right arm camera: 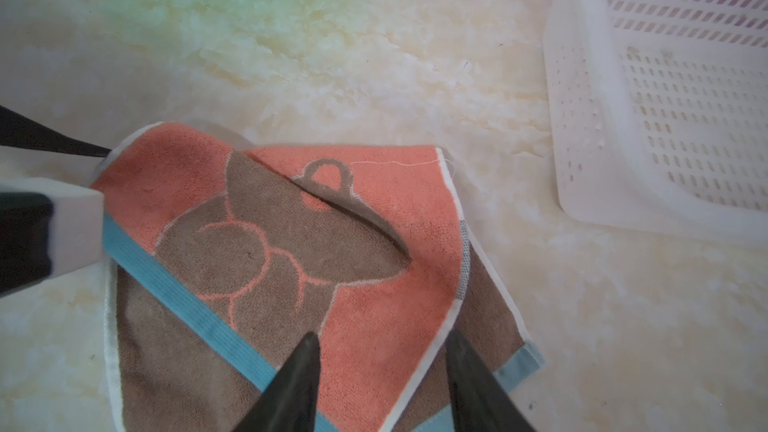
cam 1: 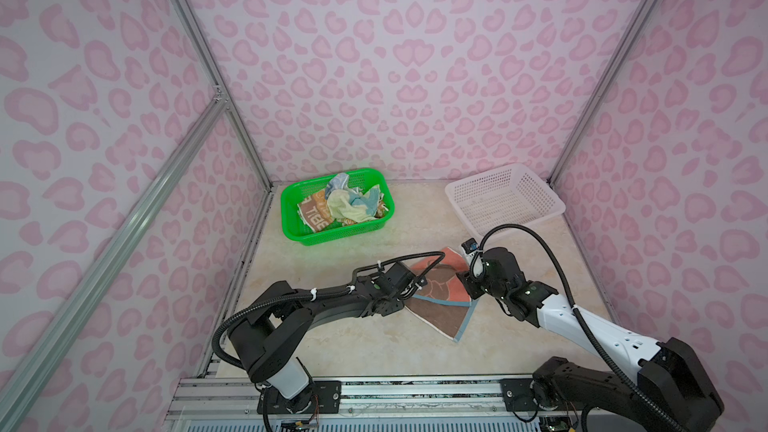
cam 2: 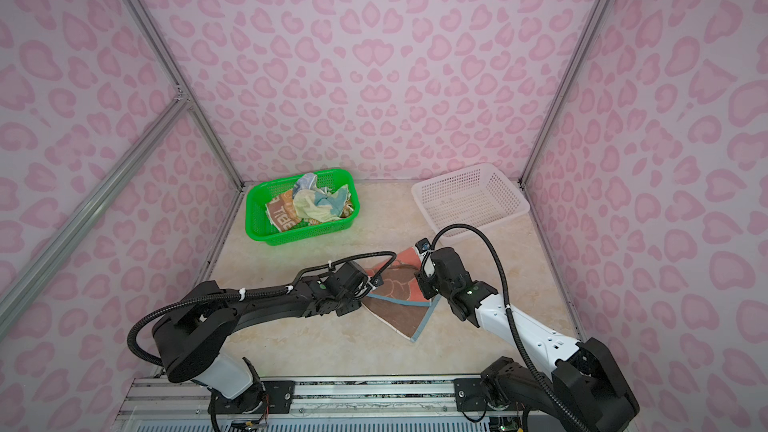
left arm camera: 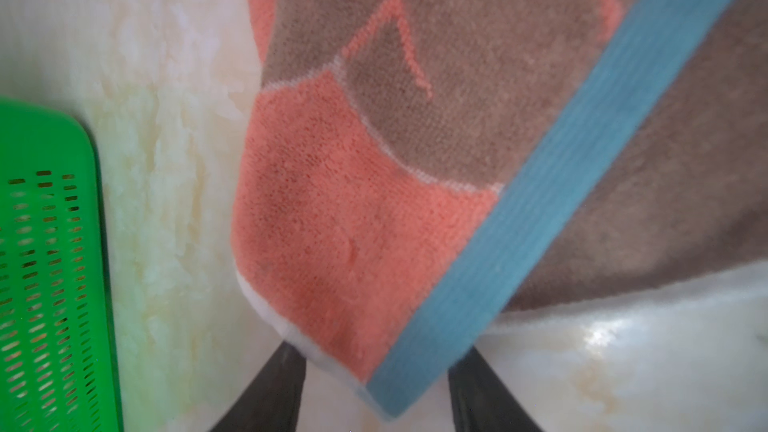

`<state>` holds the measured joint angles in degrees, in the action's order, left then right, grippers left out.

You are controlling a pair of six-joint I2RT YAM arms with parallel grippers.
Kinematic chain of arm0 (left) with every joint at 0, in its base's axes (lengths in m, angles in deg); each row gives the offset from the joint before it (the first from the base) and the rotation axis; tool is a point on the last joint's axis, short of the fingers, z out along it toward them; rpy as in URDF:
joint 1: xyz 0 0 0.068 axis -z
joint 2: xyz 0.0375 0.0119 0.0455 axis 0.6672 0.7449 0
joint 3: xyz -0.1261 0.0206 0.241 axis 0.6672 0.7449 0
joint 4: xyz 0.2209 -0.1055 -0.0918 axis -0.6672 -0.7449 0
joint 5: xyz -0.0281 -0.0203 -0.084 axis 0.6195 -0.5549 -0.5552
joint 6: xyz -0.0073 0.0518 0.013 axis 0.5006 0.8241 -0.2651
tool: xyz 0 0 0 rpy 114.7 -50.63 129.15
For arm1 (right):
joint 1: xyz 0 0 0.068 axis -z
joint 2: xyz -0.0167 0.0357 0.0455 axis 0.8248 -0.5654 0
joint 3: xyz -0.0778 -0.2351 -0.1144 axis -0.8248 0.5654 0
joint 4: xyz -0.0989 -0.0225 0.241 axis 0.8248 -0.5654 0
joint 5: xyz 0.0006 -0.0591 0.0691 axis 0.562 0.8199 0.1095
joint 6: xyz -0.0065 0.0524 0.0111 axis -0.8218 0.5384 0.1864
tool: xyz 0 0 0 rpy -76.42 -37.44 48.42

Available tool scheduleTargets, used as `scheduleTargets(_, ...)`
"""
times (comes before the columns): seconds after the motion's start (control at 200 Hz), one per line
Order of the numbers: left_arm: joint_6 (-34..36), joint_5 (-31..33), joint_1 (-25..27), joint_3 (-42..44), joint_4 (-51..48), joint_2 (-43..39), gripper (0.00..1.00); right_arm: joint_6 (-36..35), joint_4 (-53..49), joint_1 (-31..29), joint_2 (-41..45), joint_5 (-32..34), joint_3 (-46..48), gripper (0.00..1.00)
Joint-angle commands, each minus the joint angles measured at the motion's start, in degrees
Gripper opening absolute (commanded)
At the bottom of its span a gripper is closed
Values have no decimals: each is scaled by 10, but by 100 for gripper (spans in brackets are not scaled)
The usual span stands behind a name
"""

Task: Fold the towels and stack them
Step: 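Grasp the towel's near corner with the left gripper while the right holds the far corner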

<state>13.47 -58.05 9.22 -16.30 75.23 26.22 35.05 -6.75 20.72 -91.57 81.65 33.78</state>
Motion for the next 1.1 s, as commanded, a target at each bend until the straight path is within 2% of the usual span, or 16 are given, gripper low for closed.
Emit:
scheduleTargets(0.0,9,7,-1,-12,1,2,53,2,12,0,-1,-3,3,50)
scheduleTargets(0.53,9,6,-2,-55,-89,-5,55,1,15,0,-18,-6,-2,50)
scheduleTargets(1.095,24,25,-8,-38,-26,13,55,1,15,1,-21,-7,-4,50)
